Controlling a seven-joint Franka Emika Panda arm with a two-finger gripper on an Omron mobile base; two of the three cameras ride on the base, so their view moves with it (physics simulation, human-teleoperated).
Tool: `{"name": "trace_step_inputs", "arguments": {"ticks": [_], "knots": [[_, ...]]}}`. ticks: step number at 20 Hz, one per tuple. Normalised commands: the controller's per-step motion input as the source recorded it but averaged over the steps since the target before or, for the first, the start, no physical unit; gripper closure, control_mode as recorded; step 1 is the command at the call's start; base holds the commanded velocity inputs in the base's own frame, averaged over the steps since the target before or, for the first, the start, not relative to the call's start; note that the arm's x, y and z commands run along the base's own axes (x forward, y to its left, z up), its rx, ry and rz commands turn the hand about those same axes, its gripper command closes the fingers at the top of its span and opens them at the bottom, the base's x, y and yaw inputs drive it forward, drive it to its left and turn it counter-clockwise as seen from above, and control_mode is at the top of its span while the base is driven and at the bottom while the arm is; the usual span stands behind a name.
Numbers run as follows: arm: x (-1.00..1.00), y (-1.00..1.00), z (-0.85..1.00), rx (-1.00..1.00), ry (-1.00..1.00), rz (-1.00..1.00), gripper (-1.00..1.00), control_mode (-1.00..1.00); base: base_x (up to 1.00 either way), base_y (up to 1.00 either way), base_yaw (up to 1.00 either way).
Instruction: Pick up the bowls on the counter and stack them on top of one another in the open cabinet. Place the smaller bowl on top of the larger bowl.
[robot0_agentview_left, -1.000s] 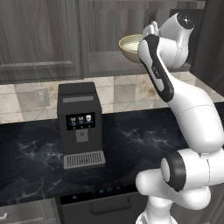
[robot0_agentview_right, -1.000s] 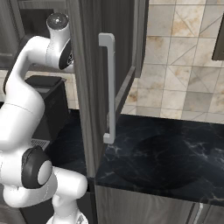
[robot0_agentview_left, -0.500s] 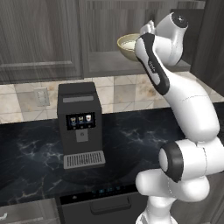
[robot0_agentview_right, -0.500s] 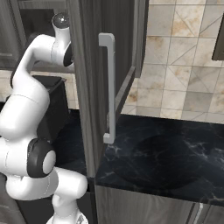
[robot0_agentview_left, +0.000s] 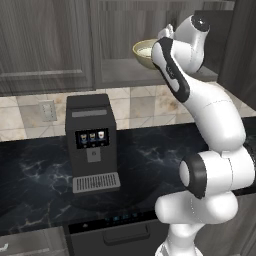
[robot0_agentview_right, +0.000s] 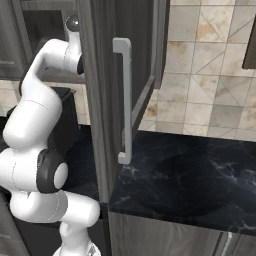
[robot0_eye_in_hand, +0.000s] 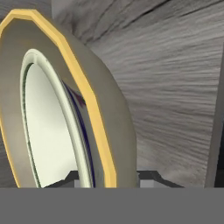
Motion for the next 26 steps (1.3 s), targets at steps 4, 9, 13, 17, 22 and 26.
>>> {"name": "trace_step_inputs", "arguments": {"ticks": [4, 9, 13, 17, 22, 26], "knots": [[0.24, -0.1, -0.09, 0.0, 0.04, 0.0, 1.0, -1.0, 0.0, 0.0, 0.0], [0.24, -0.04, -0.08, 0.0, 0.06, 0.0, 1.0, -1.0, 0.0, 0.0, 0.0], [0.14, 0.0, -0.12, 0.0, 0.05, 0.01, 1.0, -1.0, 0.0, 0.0, 0.0], [0.13, 0.0, -0.14, 0.0, 0.04, 0.01, 1.0, -1.0, 0.0, 0.0, 0.0], [0.01, 0.0, -0.16, 0.01, 0.04, 0.0, -1.0, -1.0, 0.0, 0.0, 0.0], [-0.14, -0.01, 0.07, 0.02, -0.04, 0.0, -1.0, -1.0, 0.0, 0.0, 0.0]]}}
